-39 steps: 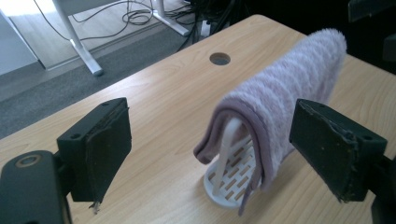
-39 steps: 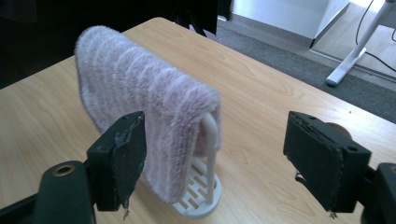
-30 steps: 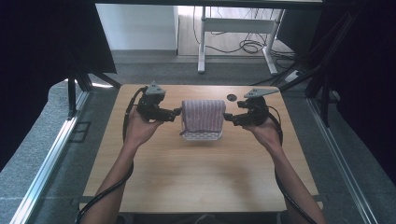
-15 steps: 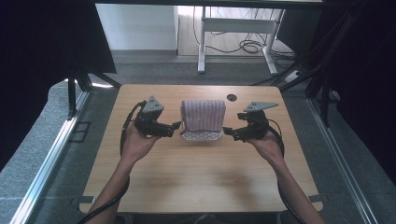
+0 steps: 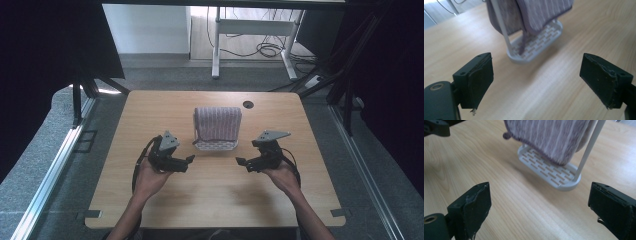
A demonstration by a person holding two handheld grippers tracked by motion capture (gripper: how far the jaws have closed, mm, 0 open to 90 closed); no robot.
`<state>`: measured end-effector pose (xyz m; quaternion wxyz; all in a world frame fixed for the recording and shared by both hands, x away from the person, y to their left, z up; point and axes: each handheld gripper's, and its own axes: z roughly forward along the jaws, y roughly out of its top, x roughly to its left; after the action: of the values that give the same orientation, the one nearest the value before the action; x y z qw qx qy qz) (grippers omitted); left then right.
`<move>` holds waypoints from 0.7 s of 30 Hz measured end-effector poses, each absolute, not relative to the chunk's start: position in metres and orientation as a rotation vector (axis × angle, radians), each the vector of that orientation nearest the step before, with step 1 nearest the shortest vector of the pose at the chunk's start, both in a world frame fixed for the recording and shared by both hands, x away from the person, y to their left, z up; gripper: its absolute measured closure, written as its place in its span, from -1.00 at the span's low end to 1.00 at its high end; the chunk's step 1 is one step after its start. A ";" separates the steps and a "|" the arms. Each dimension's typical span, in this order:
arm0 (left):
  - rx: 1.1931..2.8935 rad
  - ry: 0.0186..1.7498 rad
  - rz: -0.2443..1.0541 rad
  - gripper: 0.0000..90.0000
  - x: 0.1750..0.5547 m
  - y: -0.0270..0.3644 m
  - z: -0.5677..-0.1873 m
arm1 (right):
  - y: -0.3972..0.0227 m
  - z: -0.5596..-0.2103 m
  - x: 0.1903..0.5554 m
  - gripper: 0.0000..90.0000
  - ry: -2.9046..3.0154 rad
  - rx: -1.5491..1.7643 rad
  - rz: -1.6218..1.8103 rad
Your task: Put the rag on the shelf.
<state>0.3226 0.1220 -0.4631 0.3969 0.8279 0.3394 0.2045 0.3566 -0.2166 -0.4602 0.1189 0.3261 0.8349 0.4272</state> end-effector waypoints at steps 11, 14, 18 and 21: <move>2.165 0.932 0.477 -0.74 0.305 0.113 -0.524 | -0.209 -0.510 0.344 -0.90 2.513 0.934 1.131; 2.179 0.950 0.463 -0.74 0.304 0.113 -0.532 | -0.207 -0.518 0.343 -0.90 2.519 0.933 1.115; 2.223 0.971 0.480 -0.74 0.304 0.113 -0.542 | -0.203 -0.532 0.341 -0.90 2.540 0.896 1.045; 2.207 0.989 0.466 -0.74 0.307 0.117 -0.543 | -0.201 -0.541 0.341 -0.94 2.566 0.894 1.016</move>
<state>0.3067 0.1165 -0.5430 0.3328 0.8450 0.3788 0.1783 0.3408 -0.2012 -0.5409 0.1202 0.3059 0.8781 0.3477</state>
